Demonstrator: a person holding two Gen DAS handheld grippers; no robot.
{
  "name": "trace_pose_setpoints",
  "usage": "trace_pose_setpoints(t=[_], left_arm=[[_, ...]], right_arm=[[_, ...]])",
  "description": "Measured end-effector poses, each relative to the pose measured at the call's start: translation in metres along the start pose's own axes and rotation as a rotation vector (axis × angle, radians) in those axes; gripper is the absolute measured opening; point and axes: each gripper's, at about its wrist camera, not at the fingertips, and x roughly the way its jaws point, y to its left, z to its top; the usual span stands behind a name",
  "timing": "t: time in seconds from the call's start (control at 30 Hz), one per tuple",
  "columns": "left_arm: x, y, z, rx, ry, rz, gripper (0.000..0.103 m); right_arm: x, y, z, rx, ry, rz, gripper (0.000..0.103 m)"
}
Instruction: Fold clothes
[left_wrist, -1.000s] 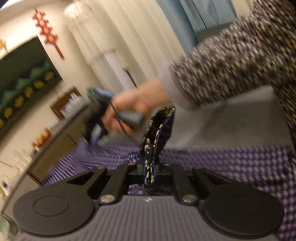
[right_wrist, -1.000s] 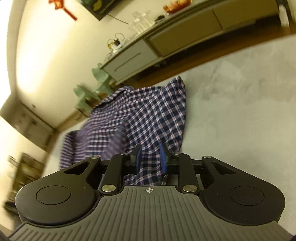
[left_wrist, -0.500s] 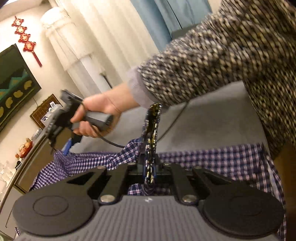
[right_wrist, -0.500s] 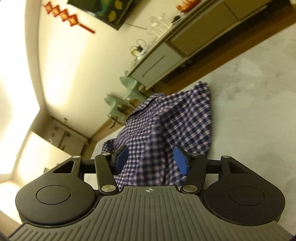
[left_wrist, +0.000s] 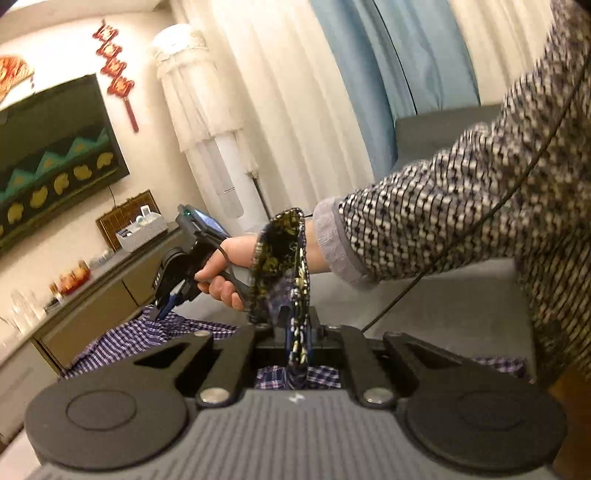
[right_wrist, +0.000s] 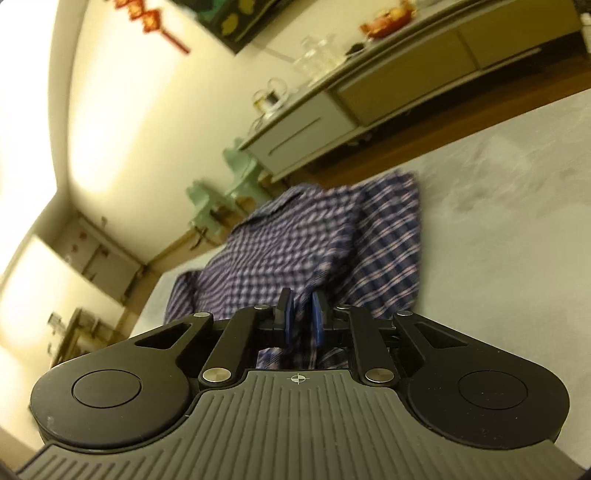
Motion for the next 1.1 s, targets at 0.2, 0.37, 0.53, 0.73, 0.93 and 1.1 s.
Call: trace_pose_setpoints(t=[0.2, 0.37, 0.53, 0.73, 0.93, 1.1], left_arm=[[-0.015, 0.006, 0.0, -0.095, -0.04, 0.008, 0.007], [-0.039, 0.047, 0.014, -0.302, -0.175, 0.104, 0.007], [-0.053, 0.077, 0.022, -0.438, -0.261, 0.193, 0.007], [-0.072, 0.105, 0.033, -0.598, -0.389, 0.302, 0.007], [-0.071, 0.085, 0.046, -0.502, -0.387, 0.279, 0.007], [-0.07, 0.069, 0.057, -0.422, -0.383, 0.259, 0.007]], right_arm=[[-0.001, -0.019, 0.002, 0.036, -0.001, -0.069, 0.008], [0.001, -0.026, 0.003, 0.119, 0.013, 0.046, 0.062], [0.001, -0.027, 0.002, 0.132, 0.039, 0.088, 0.071], [0.0, -0.031, 0.002, 0.153, 0.072, 0.125, 0.073], [0.004, -0.035, 0.0, 0.22, 0.123, 0.202, 0.076], [0.011, -0.038, -0.007, 0.289, 0.133, 0.247, 0.076]])
